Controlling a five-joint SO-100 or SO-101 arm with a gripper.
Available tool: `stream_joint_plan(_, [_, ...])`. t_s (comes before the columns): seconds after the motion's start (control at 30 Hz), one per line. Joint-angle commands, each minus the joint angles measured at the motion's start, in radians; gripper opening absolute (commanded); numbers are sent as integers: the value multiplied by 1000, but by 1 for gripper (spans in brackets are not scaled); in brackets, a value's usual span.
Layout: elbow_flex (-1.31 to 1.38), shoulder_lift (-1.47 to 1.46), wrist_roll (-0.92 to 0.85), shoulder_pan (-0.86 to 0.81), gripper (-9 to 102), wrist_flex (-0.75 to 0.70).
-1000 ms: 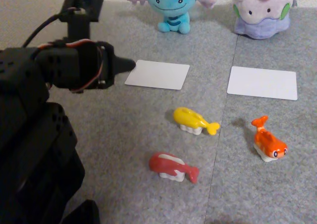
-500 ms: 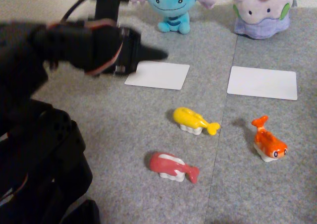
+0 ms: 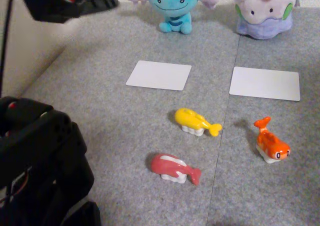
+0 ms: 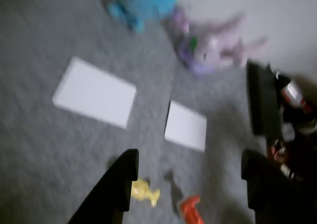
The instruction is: Wooper wants to eat egg sudhi, and Goomy wants to eat shrimp sushi
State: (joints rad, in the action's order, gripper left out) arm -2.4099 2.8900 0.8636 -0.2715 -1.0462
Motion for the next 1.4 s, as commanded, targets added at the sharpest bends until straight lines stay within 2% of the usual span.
stream_joint_plan(0.0, [84, -97, 2, -40, 25, -15])
stream_joint_plan(0.13, [201, -227, 57, -38, 25, -83])
stream_joint_plan(0.27, [325, -360, 18, -14, 25, -176])
stream_joint_plan(0.47, [431, -574, -267, -25, 25, -341])
stream_joint_plan(0.63, [442, -735, -546, -179, 25, -414])
stream_joint_plan(0.8, [442, -882, -819, -348, 25, -371])
stream_joint_plan(0.87, [442, -937, -876, -373, 25, -342])
stream_joint_plan(1.17, [443, -1192, -888, -324, 24, -189])
stream_joint_plan(1.37, [443, -1315, -882, -324, 24, -137])
